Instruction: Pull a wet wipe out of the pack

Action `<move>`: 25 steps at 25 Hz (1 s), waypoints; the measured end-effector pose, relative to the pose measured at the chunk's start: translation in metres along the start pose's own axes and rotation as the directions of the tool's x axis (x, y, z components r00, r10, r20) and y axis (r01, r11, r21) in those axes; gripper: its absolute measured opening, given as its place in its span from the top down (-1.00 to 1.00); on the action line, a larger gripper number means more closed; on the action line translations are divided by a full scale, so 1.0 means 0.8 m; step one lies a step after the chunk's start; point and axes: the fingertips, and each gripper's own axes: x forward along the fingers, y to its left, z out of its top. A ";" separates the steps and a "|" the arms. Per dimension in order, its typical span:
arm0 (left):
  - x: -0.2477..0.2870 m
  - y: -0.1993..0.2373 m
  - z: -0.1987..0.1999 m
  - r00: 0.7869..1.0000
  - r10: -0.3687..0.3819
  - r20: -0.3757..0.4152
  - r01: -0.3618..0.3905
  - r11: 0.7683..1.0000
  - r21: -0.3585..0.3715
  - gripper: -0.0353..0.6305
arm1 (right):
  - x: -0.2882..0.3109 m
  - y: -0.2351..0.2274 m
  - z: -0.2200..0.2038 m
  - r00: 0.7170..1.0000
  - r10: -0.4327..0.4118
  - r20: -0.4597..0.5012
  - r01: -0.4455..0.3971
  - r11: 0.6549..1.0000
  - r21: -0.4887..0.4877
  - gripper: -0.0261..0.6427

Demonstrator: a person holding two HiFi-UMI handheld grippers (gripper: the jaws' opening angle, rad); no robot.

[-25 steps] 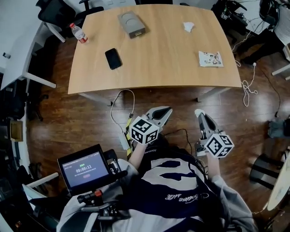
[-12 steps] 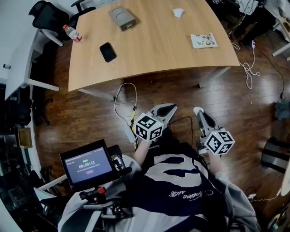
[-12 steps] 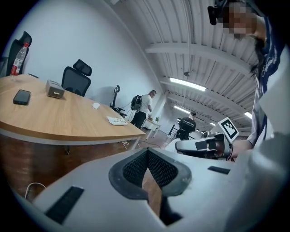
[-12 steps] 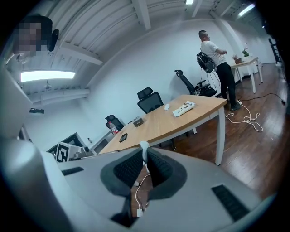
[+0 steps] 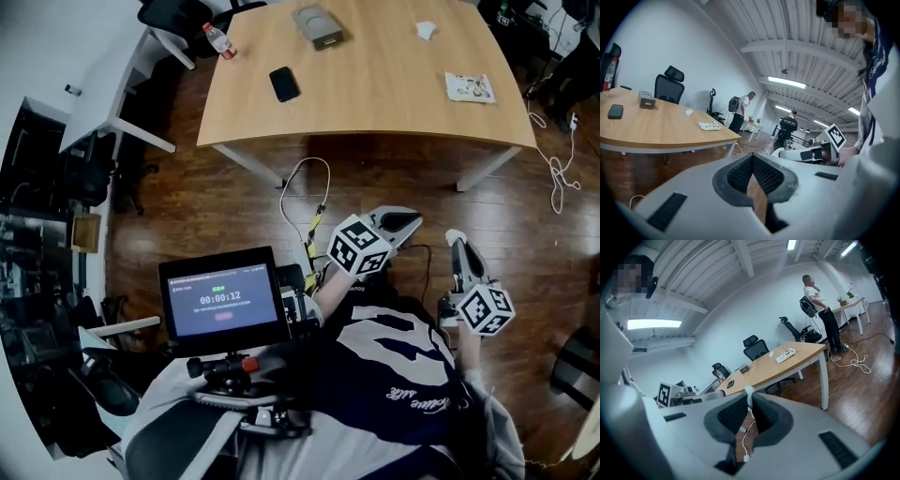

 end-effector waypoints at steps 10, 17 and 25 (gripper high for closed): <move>-0.009 -0.048 -0.021 0.998 0.051 0.042 -0.051 0.999 0.012 0.89 | -0.042 0.003 -0.022 0.997 0.073 -0.026 -0.075 0.994 -0.083 0.86; -0.013 -0.028 -0.002 0.992 0.096 0.082 -0.096 0.995 0.000 0.89 | -0.028 -0.001 -0.003 0.996 0.084 -0.030 -0.087 0.990 -0.110 0.86; -0.013 -0.020 0.008 0.990 0.105 0.092 -0.106 0.994 0.000 0.89 | -0.023 -0.001 0.007 0.996 0.085 -0.020 -0.087 0.989 -0.123 0.86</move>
